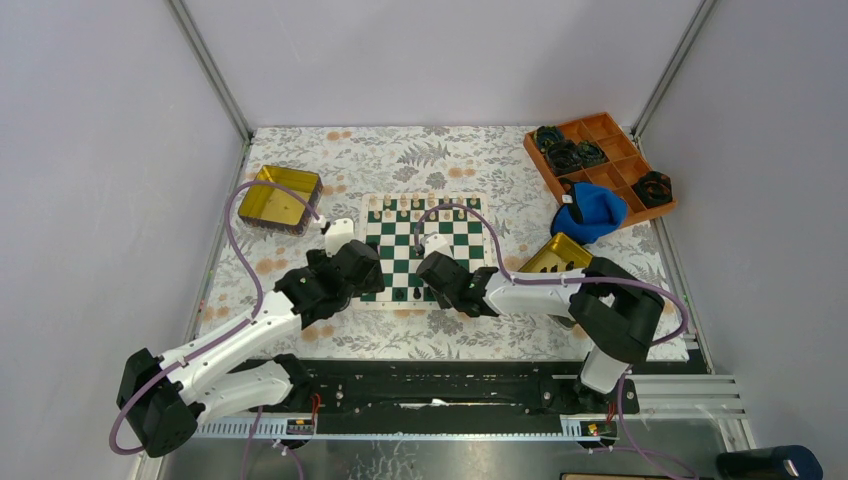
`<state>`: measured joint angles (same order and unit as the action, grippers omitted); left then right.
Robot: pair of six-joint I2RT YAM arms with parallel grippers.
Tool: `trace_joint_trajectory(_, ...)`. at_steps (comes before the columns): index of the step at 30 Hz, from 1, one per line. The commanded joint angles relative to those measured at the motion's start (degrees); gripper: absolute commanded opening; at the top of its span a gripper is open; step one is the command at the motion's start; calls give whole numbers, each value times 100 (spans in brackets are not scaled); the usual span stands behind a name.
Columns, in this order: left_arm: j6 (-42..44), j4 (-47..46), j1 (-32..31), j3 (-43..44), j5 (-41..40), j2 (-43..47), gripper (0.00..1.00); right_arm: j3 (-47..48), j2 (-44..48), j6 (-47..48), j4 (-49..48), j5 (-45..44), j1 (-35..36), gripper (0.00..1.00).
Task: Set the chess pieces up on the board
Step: Place the chess piece on the chessboard, then pick up the chess piece from the storage box.
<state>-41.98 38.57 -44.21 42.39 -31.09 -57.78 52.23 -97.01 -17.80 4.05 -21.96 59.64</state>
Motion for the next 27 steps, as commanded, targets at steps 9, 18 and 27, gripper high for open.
trace_joint_trajectory(9, -100, -158, 27, -60, -139, 57, 99, 29, 221, 64, -141, -234, 38, 44)
trace_joint_trajectory(18, -113, -109, 28, -33, -178, 127, 99, 115, 1162, 136, 388, -379, 44, 45)
trace_joint_trajectory(27, -148, -110, 18, -114, -91, 266, 99, 130, 2648, -223, 1038, -1685, 15, 47)
